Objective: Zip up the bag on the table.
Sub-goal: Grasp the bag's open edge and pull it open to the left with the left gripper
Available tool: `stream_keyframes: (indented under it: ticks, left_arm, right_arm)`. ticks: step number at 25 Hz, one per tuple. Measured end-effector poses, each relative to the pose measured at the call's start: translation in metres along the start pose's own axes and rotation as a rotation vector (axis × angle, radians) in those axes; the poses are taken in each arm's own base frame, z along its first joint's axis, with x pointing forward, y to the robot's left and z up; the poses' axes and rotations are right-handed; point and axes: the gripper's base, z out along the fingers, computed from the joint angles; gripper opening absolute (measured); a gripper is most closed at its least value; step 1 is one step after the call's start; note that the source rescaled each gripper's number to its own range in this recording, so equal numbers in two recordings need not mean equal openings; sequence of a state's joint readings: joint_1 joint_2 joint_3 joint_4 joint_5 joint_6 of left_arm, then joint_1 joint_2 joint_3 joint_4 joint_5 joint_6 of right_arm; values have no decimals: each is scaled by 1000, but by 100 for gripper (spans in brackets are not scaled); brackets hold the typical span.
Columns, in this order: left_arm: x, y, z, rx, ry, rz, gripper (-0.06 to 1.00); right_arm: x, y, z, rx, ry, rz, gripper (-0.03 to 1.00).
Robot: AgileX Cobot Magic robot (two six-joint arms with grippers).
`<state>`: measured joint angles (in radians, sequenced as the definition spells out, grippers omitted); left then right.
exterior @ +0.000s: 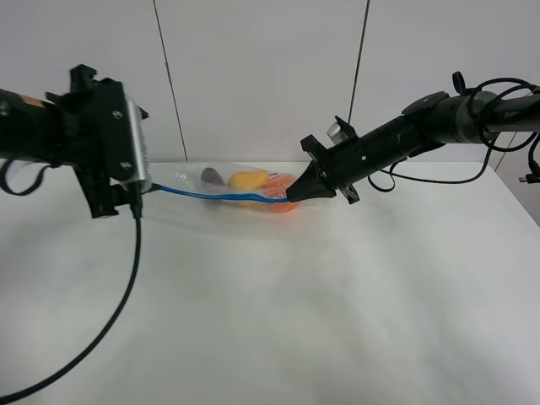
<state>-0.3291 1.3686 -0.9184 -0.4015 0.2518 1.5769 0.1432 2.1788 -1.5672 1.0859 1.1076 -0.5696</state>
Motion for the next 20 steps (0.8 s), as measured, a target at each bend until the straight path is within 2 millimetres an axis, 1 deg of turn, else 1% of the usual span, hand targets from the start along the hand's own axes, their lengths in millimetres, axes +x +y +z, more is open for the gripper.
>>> stream_keyframes:
  ticks: [6, 10, 15, 18, 20]
  left_arm:
    - [-40, -27, 46, -35, -81, 86, 100]
    - [-56, -48, 75, -72, -103, 127, 100]
    - [-66, -74, 107, -116, -108, 158, 100]
    - [-67, -88, 126, -166, -105, 129, 100]
    - [-63, -94, 137, -203, -101, 95, 100]
  right_arm:
    - [0, 0, 0, 0, 0, 0, 0]
    - [0, 0, 0, 0, 0, 1, 0]
    - [0, 0, 0, 0, 0, 1, 0]
    - [0, 0, 0, 0, 0, 1, 0]
    - [0, 0, 0, 0, 0, 1, 0]
